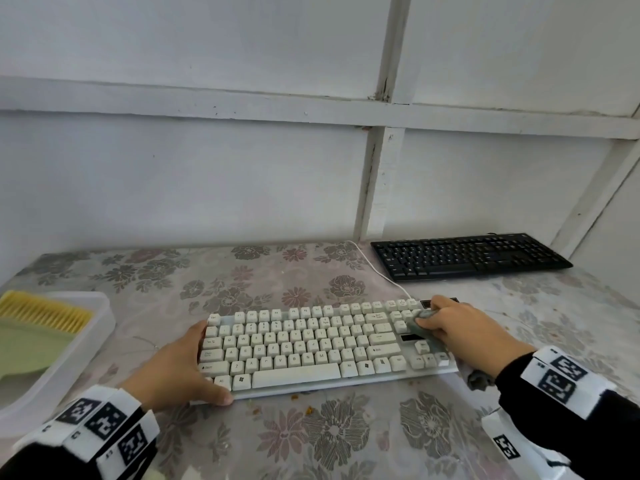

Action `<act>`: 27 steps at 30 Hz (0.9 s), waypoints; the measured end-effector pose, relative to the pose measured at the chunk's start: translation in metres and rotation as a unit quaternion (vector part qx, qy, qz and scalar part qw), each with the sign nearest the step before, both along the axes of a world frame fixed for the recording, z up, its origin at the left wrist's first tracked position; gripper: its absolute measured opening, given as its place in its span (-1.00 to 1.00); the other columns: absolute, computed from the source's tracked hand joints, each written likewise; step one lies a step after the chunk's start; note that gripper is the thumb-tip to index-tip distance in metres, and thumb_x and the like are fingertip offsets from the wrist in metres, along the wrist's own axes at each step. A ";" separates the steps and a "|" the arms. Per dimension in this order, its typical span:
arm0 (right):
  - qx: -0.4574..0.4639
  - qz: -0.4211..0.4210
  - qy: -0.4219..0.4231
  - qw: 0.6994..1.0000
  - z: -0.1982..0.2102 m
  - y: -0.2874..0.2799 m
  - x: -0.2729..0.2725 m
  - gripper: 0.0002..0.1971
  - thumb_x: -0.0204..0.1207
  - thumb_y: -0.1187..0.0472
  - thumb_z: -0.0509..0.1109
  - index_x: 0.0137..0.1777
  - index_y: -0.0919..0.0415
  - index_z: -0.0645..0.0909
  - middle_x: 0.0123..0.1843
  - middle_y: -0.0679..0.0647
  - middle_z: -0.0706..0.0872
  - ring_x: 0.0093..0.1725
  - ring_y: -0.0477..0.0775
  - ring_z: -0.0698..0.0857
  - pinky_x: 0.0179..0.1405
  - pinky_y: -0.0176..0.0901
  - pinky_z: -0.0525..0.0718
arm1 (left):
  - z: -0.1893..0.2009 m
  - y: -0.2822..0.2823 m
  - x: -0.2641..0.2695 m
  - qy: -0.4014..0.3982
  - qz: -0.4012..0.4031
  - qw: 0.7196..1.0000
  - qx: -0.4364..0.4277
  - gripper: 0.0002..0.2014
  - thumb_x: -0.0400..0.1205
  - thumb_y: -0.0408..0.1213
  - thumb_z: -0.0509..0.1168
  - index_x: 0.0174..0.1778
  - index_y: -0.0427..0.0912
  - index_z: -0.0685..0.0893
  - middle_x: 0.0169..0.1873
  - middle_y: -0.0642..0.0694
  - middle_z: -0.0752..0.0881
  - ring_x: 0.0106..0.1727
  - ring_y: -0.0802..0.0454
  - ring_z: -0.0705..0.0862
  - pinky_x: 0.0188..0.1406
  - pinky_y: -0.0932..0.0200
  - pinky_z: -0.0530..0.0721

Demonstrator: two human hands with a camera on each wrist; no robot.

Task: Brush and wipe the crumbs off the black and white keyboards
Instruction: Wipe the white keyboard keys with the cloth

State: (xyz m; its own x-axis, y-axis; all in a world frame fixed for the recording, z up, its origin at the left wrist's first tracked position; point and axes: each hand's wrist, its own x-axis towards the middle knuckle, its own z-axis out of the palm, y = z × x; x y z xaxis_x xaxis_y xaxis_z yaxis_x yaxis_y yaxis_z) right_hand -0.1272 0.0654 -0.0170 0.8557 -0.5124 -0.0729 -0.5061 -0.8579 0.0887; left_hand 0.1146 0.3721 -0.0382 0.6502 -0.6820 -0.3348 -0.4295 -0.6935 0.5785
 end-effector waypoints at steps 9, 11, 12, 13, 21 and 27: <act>0.031 0.059 -0.062 0.996 0.008 0.020 0.025 -0.71 0.68 0.01 0.16 0.14 -0.01 0.71 0.05 0.01 0.54 -0.11 -0.01 0.59 -0.27 -0.35 0.34 | -0.006 0.001 0.005 -0.003 0.001 1.000 -0.011 0.24 0.08 -0.03 0.68 0.59 0.03 0.05 0.32 0.09 0.52 0.19 0.11 0.51 0.40 0.13 0.45; 0.037 0.065 -0.044 0.996 0.001 0.021 0.025 -0.73 0.69 0.06 0.17 0.17 -0.01 0.70 0.06 0.00 0.52 -0.06 0.01 0.60 -0.21 -0.29 0.36 | -0.006 0.000 0.005 0.000 0.003 1.000 -0.017 0.24 0.07 -0.05 0.68 0.59 0.04 0.06 0.31 0.10 0.53 0.20 0.11 0.52 0.41 0.12 0.45; 0.043 0.059 -0.043 0.996 -0.001 0.020 0.022 -0.73 0.69 0.08 0.17 0.19 -0.01 0.69 0.07 -0.01 0.51 -0.04 0.01 0.60 -0.20 -0.27 0.35 | -0.006 0.000 0.004 0.002 0.004 1.000 -0.017 0.25 0.05 -0.05 0.69 0.59 0.04 0.07 0.30 0.10 0.53 0.20 0.12 0.52 0.41 0.11 0.45; 0.050 0.053 -0.047 0.996 -0.001 0.019 0.018 -0.73 0.68 0.09 0.17 0.21 -0.02 0.68 0.07 -0.02 0.51 -0.03 -0.01 0.59 -0.19 -0.27 0.33 | -0.005 0.000 0.004 0.006 0.003 1.000 -0.016 0.27 0.02 -0.02 0.69 0.59 0.04 0.07 0.28 0.12 0.53 0.20 0.12 0.52 0.41 0.11 0.45; 0.036 0.044 -0.051 0.997 -0.002 0.009 0.011 -0.73 0.67 0.11 0.19 0.21 -0.05 0.70 0.04 -0.06 0.50 -0.07 -0.03 0.56 -0.19 -0.28 0.32 | -0.005 0.001 0.004 0.014 0.012 1.000 -0.024 0.24 0.05 -0.08 0.69 0.59 0.06 0.08 0.13 0.19 0.52 0.19 0.13 0.54 0.36 0.13 0.47; 0.015 0.007 -0.027 1.000 -0.002 -0.010 -0.005 -0.64 0.68 -0.08 0.09 0.14 -0.04 0.72 0.01 0.00 0.52 -0.13 -0.04 0.57 -0.36 -0.40 0.28 | -0.006 0.001 0.004 0.021 0.015 0.999 -0.030 0.21 0.07 -0.11 0.69 0.58 0.06 0.10 0.11 0.20 0.52 0.18 0.14 0.54 0.35 0.15 0.46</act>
State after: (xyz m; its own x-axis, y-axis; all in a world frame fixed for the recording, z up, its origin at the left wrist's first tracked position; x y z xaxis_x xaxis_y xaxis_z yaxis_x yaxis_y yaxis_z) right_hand -0.1321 0.0554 -0.0191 0.8662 -0.4979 -0.0420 -0.4966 -0.8672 0.0367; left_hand 0.1188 0.3727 -0.0438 0.6571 -0.6823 -0.3206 -0.3839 -0.6688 0.6366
